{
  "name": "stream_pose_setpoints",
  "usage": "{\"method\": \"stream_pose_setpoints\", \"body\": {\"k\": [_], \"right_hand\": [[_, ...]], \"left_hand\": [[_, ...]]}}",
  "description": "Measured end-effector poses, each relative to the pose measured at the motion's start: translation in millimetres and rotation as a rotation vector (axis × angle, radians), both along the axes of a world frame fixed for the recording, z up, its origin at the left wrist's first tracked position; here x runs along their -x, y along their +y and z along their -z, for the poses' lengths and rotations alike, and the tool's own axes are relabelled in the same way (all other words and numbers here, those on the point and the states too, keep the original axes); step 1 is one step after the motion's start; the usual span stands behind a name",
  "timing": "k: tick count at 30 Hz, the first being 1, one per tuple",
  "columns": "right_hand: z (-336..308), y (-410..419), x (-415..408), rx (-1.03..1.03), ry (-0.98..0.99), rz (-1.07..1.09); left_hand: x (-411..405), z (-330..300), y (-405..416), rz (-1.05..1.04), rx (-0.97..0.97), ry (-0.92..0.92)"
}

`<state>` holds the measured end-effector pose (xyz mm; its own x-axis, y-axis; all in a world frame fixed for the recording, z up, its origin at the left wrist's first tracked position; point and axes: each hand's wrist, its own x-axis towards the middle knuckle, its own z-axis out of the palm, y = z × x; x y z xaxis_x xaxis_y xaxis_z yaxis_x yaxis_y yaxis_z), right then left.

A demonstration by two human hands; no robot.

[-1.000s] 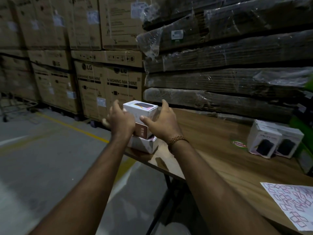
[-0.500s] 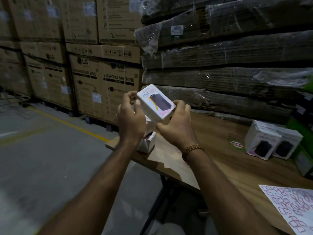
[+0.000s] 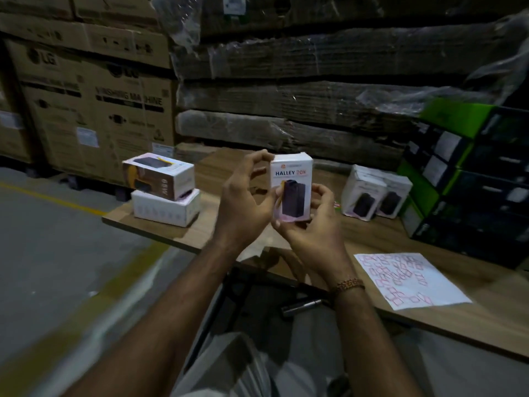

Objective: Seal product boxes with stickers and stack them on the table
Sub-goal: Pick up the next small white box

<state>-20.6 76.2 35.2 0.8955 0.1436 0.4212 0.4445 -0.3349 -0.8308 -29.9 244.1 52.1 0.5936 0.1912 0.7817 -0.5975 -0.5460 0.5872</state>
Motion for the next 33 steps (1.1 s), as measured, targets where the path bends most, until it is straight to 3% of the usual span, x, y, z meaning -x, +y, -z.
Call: {"method": "stream_pose_setpoints", "body": {"k": [5, 10, 19, 24, 28, 33], "right_hand": [[26.9, -24.8, 4.6, 0.067, -0.081, 0.12], [41.5, -37.6, 0.4, -0.033, -0.178, 0.187], [53.2, -46.5, -6.1, -0.08, -0.112, 0.128], [49.1, -45.2, -2.6, -0.176, 0.006, 0.069], [36.9, -41.9, -0.6, -0.329, 0.218, 0.043], [11.0, -44.0, 5.5, -0.324, 0.353, 0.002]], "left_hand": [[7.8, 20.3, -27.0, 0.09, -0.09, 0.01], [8.3, 37.6, -39.5, 0.107, -0.159, -0.049], [8.7, 50.5, -45.0, 0.109, -0.129, -0.031], [4.7, 32.9, -44.1, 0.134, 0.044, 0.159], [-12.5, 25.1, -34.9, 0.296, 0.191, 0.403], [-13.6, 13.6, -31.3, 0.33, 0.165, 0.554]]}}
